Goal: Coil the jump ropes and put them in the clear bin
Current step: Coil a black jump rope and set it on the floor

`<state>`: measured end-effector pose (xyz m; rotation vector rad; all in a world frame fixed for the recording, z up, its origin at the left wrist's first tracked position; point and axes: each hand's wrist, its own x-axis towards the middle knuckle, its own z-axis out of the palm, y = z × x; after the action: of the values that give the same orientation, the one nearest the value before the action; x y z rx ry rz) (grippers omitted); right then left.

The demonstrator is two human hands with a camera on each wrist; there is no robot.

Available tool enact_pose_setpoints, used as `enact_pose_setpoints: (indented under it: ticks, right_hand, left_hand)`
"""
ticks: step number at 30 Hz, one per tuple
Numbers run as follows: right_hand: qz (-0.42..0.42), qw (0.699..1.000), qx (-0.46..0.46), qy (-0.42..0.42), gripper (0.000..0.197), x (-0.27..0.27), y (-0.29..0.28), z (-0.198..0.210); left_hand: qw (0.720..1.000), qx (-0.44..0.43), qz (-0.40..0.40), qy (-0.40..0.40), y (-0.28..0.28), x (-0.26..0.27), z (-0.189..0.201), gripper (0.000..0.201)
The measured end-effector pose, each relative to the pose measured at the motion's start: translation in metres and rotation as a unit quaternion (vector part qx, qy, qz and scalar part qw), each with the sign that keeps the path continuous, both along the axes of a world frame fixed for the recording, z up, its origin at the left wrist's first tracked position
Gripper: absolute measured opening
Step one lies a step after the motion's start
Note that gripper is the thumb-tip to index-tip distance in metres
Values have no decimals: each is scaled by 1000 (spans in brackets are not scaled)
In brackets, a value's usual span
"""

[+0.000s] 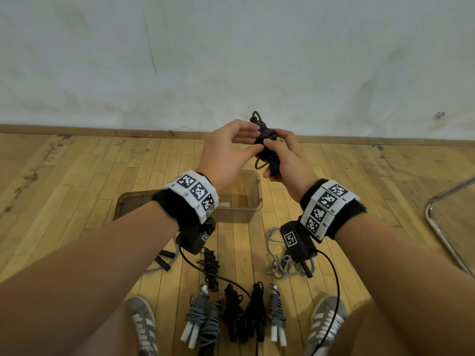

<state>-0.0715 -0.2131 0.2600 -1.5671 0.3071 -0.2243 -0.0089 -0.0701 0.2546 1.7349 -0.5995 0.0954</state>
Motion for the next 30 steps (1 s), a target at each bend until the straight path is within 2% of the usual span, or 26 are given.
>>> enact_pose_setpoints:
  ticks: [3,12,17,20,24,26,30]
  right_hand:
    - [11,999,-30,-9,25,0,1,0]
    - [32,995,-92,-12,30,-2,-2,-1]
    - [59,988,-141,-1,36,-1,-4,-5]
    - [79,983,-165,-2,35,-3,-2,-6]
    - [76,981,-179,-16,35,-2,-1,-7]
    - [65,981,-179,-24,39,0,1,-7]
    - [45,984,-171,-34,39,2,3,-8]
  left_hand:
    - [999,0,-3,33,1,4,0,35]
    - [988,-33,-48,140,8,12,5,13]
    - [967,-48,-71,240,11,15,7,12]
    - [959,-43,-77,268,11,15,5,13]
    - [964,-19,-83,253,5,14,3,7]
    - [974,-7,-61,217,0,10,3,2]
    - [990,16,-13,136,-7,5,-4,6]
